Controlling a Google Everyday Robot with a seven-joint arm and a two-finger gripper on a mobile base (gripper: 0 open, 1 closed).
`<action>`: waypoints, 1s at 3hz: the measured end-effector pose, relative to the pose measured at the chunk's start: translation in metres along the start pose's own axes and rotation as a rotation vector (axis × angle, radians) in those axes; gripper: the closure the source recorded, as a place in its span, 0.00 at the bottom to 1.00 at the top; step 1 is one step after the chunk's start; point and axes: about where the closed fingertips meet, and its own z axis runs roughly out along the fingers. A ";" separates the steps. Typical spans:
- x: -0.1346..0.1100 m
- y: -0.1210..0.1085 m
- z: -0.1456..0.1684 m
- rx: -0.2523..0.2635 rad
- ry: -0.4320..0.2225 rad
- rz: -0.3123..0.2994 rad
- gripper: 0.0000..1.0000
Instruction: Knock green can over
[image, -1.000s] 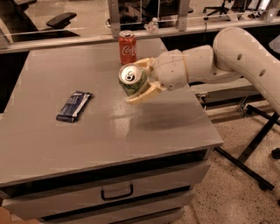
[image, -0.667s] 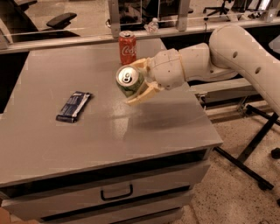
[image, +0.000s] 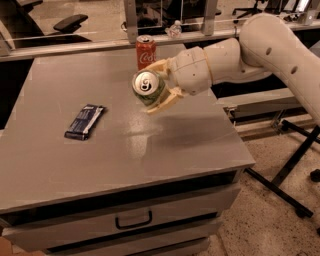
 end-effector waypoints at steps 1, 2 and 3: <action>-0.008 -0.010 -0.007 -0.076 0.035 -0.164 1.00; -0.013 -0.018 -0.013 -0.137 0.061 -0.284 1.00; -0.014 -0.021 -0.015 -0.162 0.071 -0.335 1.00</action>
Offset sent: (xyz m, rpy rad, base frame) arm 0.0112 -0.0133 0.0323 -0.1722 -0.3321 0.2116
